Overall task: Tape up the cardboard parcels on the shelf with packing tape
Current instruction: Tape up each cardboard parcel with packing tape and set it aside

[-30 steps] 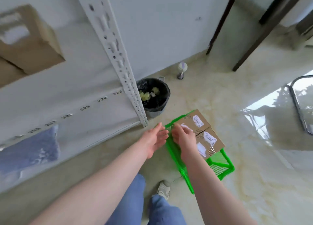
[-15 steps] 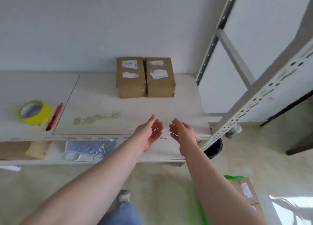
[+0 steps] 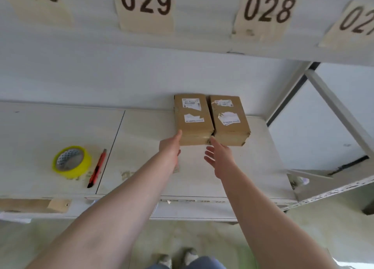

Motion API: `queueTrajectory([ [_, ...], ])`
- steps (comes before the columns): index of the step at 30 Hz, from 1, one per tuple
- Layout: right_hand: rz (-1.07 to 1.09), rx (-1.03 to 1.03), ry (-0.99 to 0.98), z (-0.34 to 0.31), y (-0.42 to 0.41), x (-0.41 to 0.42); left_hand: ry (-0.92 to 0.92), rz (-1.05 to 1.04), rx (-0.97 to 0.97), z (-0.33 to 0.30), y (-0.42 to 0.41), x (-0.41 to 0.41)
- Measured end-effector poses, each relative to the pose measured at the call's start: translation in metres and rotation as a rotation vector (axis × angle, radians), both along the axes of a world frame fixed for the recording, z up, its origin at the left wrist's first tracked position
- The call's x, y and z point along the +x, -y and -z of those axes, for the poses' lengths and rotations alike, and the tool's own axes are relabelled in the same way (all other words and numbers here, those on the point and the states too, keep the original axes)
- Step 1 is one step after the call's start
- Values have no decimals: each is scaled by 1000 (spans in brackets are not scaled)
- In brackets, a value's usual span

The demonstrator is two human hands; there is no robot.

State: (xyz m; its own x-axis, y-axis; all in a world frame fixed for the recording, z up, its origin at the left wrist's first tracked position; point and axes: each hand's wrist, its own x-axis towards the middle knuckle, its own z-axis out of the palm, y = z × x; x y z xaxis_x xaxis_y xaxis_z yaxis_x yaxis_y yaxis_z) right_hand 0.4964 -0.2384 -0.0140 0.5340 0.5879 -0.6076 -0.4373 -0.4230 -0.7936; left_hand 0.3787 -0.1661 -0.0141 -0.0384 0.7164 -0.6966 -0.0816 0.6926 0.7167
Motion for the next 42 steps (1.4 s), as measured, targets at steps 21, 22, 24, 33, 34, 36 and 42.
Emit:
queueTrajectory([
  [21,-67,-190,-169,35,-74,25,-107,103,251,40,-58,1],
  [22,-99,-183,-172,34,-72,21,-92,104,269,38,-57,-15],
  [24,-192,-142,-142,32,-70,12,-38,137,323,33,-58,-52],
  [33,-423,136,-77,-1,-87,-91,203,300,374,15,-60,-180],
  [34,-410,145,-38,-5,-88,-109,151,302,396,14,-64,-193],
  [36,-383,173,45,-13,-92,-150,23,319,477,9,-71,-220],
  [42,-271,315,288,-25,-108,-308,-67,341,423,-25,-90,-312],
])
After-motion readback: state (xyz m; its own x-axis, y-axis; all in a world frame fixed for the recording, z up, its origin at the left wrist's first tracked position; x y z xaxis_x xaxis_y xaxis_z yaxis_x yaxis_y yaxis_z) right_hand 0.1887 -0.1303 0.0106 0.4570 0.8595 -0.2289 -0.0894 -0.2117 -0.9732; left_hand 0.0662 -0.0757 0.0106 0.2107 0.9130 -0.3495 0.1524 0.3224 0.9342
